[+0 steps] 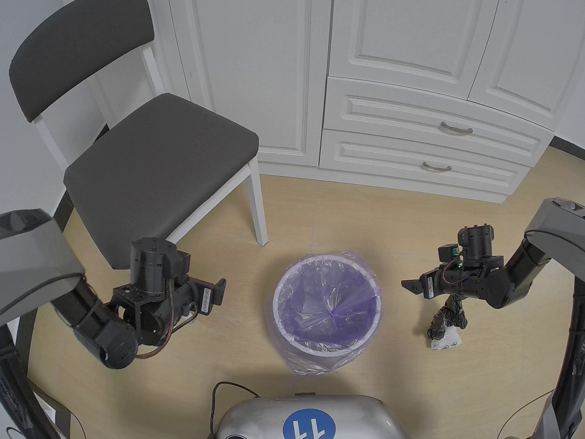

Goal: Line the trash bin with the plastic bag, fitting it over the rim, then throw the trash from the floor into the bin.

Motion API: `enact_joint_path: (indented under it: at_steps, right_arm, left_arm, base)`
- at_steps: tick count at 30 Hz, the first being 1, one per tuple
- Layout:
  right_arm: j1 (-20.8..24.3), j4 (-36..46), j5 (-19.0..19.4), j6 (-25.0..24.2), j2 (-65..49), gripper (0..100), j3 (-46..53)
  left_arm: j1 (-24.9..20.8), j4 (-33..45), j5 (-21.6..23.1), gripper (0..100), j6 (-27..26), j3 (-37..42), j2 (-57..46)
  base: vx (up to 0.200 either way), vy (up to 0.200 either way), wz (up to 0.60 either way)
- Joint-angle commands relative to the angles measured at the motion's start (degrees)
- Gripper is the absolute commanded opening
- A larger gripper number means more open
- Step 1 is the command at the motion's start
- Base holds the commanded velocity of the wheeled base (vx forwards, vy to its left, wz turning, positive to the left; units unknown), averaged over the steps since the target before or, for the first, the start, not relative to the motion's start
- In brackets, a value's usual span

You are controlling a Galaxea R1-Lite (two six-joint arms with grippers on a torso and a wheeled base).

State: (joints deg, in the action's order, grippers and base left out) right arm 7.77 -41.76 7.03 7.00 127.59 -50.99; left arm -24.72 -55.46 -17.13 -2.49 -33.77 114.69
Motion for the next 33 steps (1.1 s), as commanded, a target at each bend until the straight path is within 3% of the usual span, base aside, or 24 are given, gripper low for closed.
enact_joint_path:
  at_steps: [1, 15, 19, 20, 26, 28, 30, 33]
  right_arm:
    - [-1.3, -12.7, -7.5, 0.6, -10.9, 100, 10.9]
    - [-7.2, -14.7, -8.3, 0.7, -16.0, 100, 11.4]
    - [-10.4, -14.5, -8.2, 6.2, -14.6, 100, 11.3]
    - [-12.0, -15.2, -7.5, 9.3, -14.2, 100, 11.4]
    - [-12.5, -19.1, -3.2, 9.2, -13.9, 100, 10.8]
    - [-12.4, -19.4, -3.4, 8.7, -14.3, 100, 10.9]
    - [-12.2, -16.6, -3.6, 8.3, -15.0, 100, 9.5]
    - [-12.0, -4.0, -5.5, 4.5, -18.4, 100, 5.1]
  left_arm:
    - [-1.8, -2.2, 0.0, 100, 2.6, 12.0, -11.2]
    - [-1.6, -19.8, 0.1, 100, 8.2, 22.3, -13.6]
    - [-0.9, -21.5, 0.0, 100, 6.0, 22.5, -12.9]
    - [0.2, -22.0, 0.3, 100, 3.1, 21.7, -13.9]
    - [0.7, -22.0, 0.8, 100, 1.7, 22.8, -19.1]
    - [0.4, -22.0, 1.0, 100, 1.6, 22.6, -19.2]
    - [0.0, -22.0, 1.1, 100, 1.7, 22.9, -19.3]
    - [-1.6, -22.0, 1.1, 100, 2.1, 22.5, -18.9]
  base:
    - [0.0, 0.0, 0.0]
    - [0.0, 0.0, 0.0]
    - [0.0, 0.0, 0.0]
    - [0.0, 0.0, 0.0]
    - [0.0, 0.0, 0.0]
    - [0.0, 0.0, 0.0]
    - [0.0, 0.0, 0.0]
    - [0.0, 0.0, 0.0]
